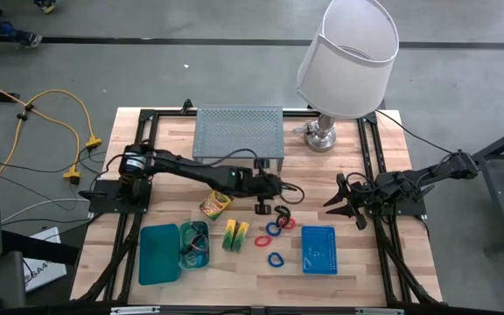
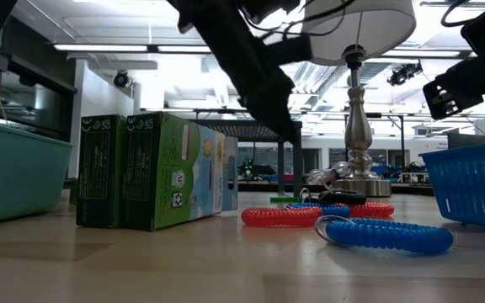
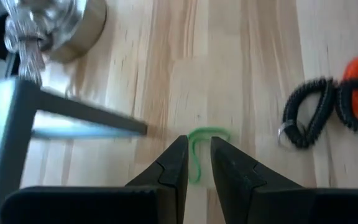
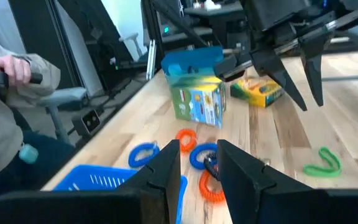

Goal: Pick & Place Office Desk Supplies
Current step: Put the green rubber band into the green bin

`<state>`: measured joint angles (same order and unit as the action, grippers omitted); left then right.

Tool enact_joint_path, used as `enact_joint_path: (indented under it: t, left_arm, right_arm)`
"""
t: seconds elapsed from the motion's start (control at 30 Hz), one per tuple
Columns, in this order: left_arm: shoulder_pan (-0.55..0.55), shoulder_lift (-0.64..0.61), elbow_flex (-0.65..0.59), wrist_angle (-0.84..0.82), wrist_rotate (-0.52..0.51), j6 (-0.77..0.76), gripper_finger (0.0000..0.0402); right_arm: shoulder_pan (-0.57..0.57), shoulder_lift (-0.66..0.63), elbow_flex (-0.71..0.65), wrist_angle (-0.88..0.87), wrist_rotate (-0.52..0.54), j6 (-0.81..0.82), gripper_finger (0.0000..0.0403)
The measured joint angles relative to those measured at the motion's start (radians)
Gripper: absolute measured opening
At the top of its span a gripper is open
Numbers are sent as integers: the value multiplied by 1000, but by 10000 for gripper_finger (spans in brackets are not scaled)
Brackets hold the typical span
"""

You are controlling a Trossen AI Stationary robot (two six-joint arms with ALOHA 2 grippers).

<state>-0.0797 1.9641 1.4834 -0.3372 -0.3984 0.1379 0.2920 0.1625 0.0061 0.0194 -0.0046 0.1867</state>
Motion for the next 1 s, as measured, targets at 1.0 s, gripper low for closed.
enact_joint_path:
  t: [1.0]
  left_arm:
    - [73, 79, 18, 108, 533, 377, 64]
  right_arm:
    - [0, 18, 0, -1, 1, 0, 94]
